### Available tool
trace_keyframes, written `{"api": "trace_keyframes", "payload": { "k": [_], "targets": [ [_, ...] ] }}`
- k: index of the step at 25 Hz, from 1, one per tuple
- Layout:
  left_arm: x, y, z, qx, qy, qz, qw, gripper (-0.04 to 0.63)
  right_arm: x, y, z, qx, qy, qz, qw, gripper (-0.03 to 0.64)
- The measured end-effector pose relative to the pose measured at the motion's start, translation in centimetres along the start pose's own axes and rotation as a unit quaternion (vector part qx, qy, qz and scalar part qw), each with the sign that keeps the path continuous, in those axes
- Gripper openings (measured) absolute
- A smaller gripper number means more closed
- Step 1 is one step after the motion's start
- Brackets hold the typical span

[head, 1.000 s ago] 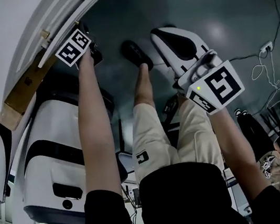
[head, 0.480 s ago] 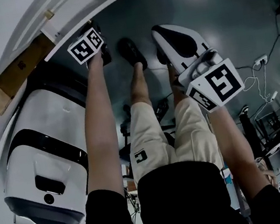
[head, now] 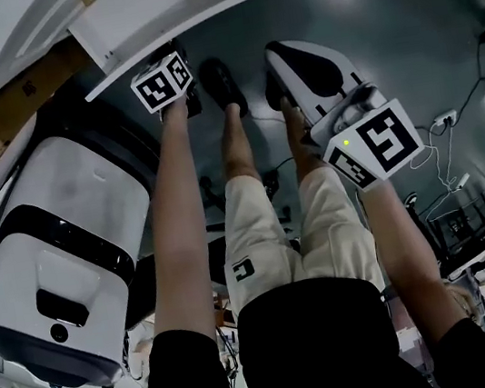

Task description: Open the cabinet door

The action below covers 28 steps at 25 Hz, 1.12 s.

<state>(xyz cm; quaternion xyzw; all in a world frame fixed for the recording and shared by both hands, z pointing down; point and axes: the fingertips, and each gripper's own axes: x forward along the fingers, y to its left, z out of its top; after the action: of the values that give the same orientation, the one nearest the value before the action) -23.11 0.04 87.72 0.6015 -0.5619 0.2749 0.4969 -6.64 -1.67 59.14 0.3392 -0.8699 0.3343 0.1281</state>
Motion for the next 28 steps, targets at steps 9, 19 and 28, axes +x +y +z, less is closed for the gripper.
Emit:
{"api": "trace_keyframes", "payload": {
  "k": [9, 19, 28],
  "targets": [
    [-0.8, -0.7, -4.3, -0.015, 0.001, 0.001, 0.9999, 0.084, -0.8, 0.2, -1.0, -0.006, 0.012, 0.018, 1.000, 0.018],
    [-2.0, -1.3, -7.7, -0.028, 0.006, 0.008, 0.9996, 0.083, -1.9, 0.5, -1.8, -0.012, 0.021, 0.032, 0.999, 0.018],
    [-2.5, -1.7, -9.2, -0.035, 0.007, 0.014, 0.9993, 0.083, -3.1, 0.2, -2.3, -0.011, 0.025, 0.032, 0.999, 0.018]
  ]
}}
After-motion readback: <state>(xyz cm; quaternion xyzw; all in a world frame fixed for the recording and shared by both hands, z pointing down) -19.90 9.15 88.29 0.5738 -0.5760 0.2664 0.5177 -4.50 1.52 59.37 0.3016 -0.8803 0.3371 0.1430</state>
